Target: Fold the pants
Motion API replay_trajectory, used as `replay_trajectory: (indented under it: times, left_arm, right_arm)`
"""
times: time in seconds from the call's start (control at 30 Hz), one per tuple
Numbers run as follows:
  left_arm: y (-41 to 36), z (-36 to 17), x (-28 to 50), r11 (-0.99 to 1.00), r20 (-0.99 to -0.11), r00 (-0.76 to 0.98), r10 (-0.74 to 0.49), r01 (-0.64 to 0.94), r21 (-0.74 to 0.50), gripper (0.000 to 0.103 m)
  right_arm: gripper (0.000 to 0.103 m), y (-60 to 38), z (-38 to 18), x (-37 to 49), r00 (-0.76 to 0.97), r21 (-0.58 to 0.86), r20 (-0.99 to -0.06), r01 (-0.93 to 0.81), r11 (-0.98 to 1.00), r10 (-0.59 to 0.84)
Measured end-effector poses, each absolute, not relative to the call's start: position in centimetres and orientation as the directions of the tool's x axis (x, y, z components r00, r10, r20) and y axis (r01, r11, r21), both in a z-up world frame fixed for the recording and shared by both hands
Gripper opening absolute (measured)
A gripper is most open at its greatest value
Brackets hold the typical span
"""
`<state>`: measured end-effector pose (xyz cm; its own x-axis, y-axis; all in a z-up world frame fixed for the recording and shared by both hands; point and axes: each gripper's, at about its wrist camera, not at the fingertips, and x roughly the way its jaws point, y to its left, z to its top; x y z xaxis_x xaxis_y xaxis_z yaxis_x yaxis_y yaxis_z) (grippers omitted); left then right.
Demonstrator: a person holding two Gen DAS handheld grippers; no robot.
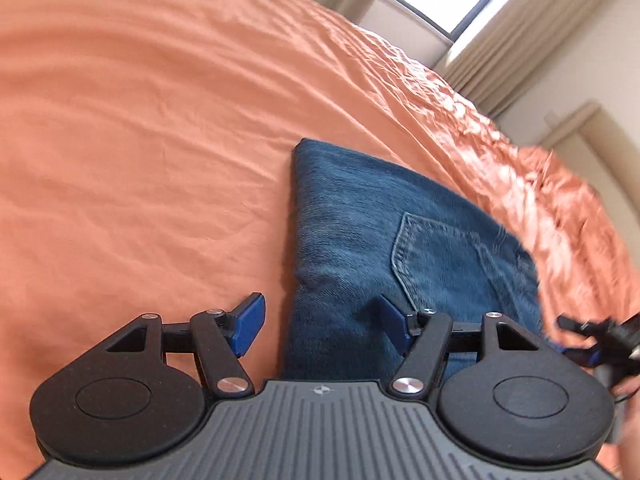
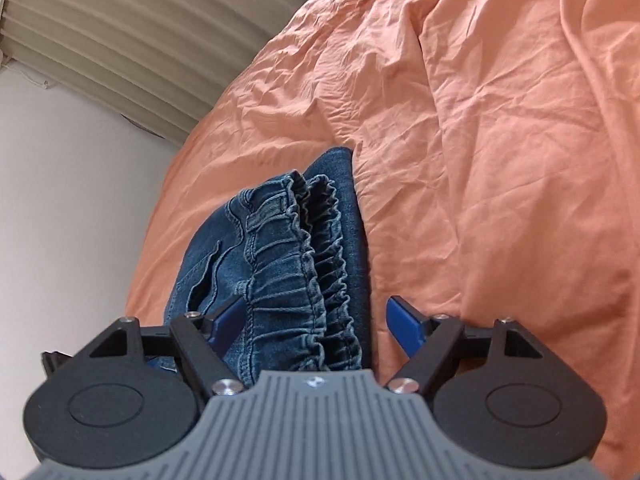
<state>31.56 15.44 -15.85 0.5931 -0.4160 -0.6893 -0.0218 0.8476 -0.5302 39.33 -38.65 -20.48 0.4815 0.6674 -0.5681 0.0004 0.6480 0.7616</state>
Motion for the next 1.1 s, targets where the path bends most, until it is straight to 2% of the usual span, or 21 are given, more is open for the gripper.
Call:
replay_trajectory:
  times: [0.17, 0.33, 0.43, 0.5, 0.53, 0.57, 0.63, 0.7, 0.8, 1.1]
  left_arm:
    - [17.5, -18.2, 33.3, 0.724, -0.605, 0.587, -0.537, -0.047, -0.688, 0.076]
    - [18.2, -19.8, 34.7, 0.658, -0.551, 0.574, -0.606, -0.028, -0.752, 0.072]
    - [18.4, -20.6, 35.2, 0.616, -0.521, 0.566, -0.639, -0.030, -0.787, 0.065]
    - [18.7, -21.0, 35.3, 0.588, -0.507, 0.557, -0.658, -0.041, -0.808, 0.055]
    - [18.7, -21.1, 35.3, 0.581, -0.502, 0.554, -0.664, -0.041, -0.813, 0.051]
    - [18.7, -21.1, 35.3, 0.574, -0.497, 0.550, -0.670, -0.040, -0.818, 0.042]
    - [18.6, -21.0, 35.2, 0.568, -0.498, 0.552, -0.669, -0.052, -0.821, 0.039]
    - [18.5, -20.6, 35.2, 0.576, -0.508, 0.554, -0.660, -0.060, -0.815, 0.027]
    - [17.8, -19.0, 35.2, 0.620, -0.534, 0.562, -0.632, -0.048, -0.783, 0.017]
    - [18.4, -12.1, 33.8, 0.701, -0.555, 0.591, -0.585, 0.025, -0.713, 0.012]
  right_arm:
    - [0.064, -38.8, -22.7, 42.0, 0.440, 0.818, -0.528, 0.032, 0.574, 0.727]
    - [0.060, -38.4, -23.9, 43.9, 0.411, 0.847, -0.492, 0.022, 0.531, 0.768]
    - [0.050, -38.2, -23.9, 44.3, 0.411, 0.849, -0.489, 0.020, 0.529, 0.769]
    - [0.047, -38.0, -23.8, 44.3, 0.410, 0.842, -0.495, 0.009, 0.539, 0.766]
    - [0.045, -38.0, -23.6, 44.2, 0.410, 0.836, -0.500, -0.003, 0.549, 0.763]
    - [0.044, -37.8, -23.3, 44.3, 0.411, 0.829, -0.506, -0.013, 0.559, 0.759]
    - [0.036, -37.6, -22.8, 44.2, 0.415, 0.821, -0.515, -0.013, 0.571, 0.750]
    - [0.032, -37.1, -22.0, 44.0, 0.423, 0.807, -0.530, -0.015, 0.590, 0.735]
    - [0.026, -36.4, -20.0, 43.4, 0.439, 0.771, -0.560, -0.033, 0.636, 0.703]
    - [0.021, -32.7, -11.8, 40.5, 0.477, 0.720, -0.561, -0.123, 0.683, 0.677]
